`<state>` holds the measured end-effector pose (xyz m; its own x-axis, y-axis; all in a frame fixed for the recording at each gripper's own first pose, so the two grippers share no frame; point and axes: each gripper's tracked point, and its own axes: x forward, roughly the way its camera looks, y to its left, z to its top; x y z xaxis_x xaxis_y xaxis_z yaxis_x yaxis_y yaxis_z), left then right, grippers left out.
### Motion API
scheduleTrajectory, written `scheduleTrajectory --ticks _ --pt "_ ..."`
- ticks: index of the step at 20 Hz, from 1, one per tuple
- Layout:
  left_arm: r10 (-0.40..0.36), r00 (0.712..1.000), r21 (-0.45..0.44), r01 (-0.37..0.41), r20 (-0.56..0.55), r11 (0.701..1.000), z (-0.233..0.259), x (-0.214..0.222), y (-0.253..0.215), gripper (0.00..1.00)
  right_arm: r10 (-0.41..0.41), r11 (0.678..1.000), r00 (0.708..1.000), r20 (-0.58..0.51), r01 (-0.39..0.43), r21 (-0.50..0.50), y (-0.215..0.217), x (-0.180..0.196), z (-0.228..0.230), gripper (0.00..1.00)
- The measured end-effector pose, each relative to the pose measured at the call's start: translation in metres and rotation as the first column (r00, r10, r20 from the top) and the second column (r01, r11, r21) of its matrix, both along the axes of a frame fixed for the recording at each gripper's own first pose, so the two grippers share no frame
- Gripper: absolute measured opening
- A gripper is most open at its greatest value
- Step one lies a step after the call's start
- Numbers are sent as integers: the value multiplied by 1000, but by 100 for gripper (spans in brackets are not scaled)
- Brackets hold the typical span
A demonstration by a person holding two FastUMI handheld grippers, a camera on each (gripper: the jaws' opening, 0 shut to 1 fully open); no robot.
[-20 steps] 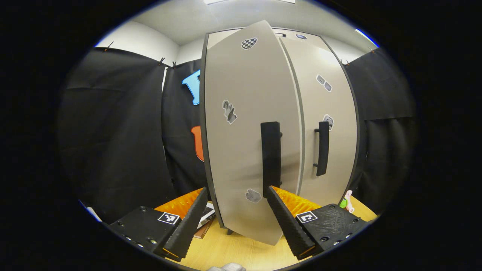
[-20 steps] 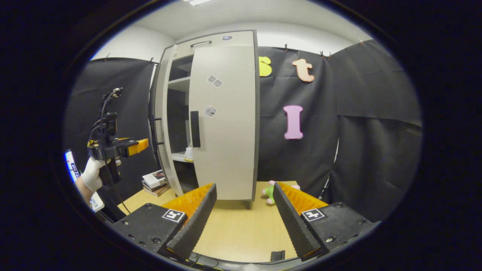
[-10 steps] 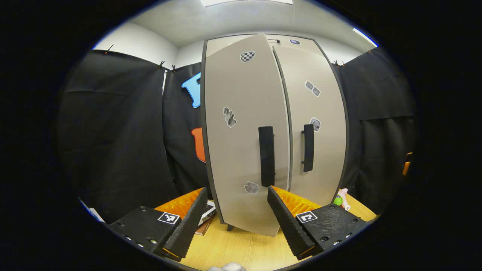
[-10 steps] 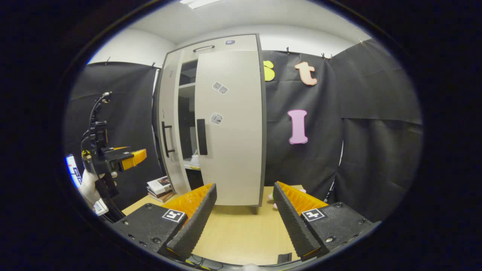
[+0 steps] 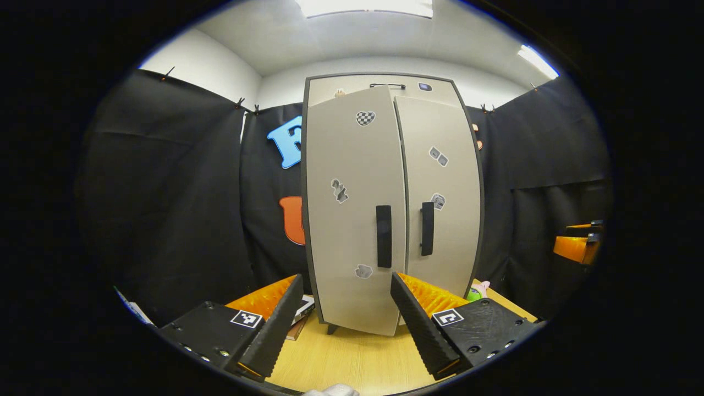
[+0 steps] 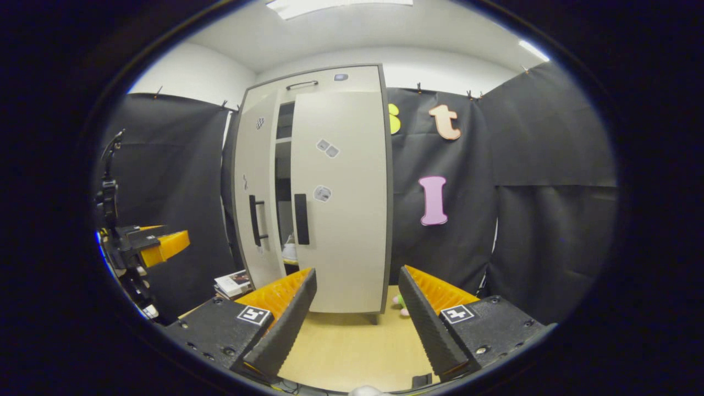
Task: Grab one shoe with the right hand and put it into the shoe cabinet, grab the other shoe with the left hand and put it into the shoe cabinet; then close the right door with the right hand and the left door with the left hand.
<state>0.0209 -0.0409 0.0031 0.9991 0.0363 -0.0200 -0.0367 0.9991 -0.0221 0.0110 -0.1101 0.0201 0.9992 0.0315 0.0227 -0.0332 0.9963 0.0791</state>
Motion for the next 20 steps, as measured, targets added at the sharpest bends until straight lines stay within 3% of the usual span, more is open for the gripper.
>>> scheduleTrajectory --ticks 1,3,10,11,12,15,16,20 --pt "1 1000 4 -1 3 1000 1 -7 3 100 -6 1000 1000 -1 6 1 1 -1 0 98" --pt "5 1000 10 -5 -1 1000 -1 -24 8 96 -16 1000 1000 -4 16 9 4 -4 -1 98" --pt "-11 999 -18 11 -33 1000 -22 -57 4 100 -39 999 999 -1 39 8 16 -23 -9 98" --pt "-20 999 -19 19 -34 1000 -24 -60 1 96 -42 999 999 -3 42 6 17 -25 -12 94" --pt "-37 999 -20 36 -33 999 -24 -61 -5 100 -47 999 999 -8 47 7 17 -27 -14 98" --pt "-78 996 -27 78 -37 997 -26 -61 -20 96 -51 999 998 -22 51 12 20 -32 -21 97" --pt "-84 996 -27 83 -36 996 -25 -61 -22 100 -51 999 998 -21 52 16 20 -33 -21 98" --pt "-82 996 -15 82 -22 997 -19 -59 -19 96 -59 998 998 -22 60 15 19 -37 -22 98"
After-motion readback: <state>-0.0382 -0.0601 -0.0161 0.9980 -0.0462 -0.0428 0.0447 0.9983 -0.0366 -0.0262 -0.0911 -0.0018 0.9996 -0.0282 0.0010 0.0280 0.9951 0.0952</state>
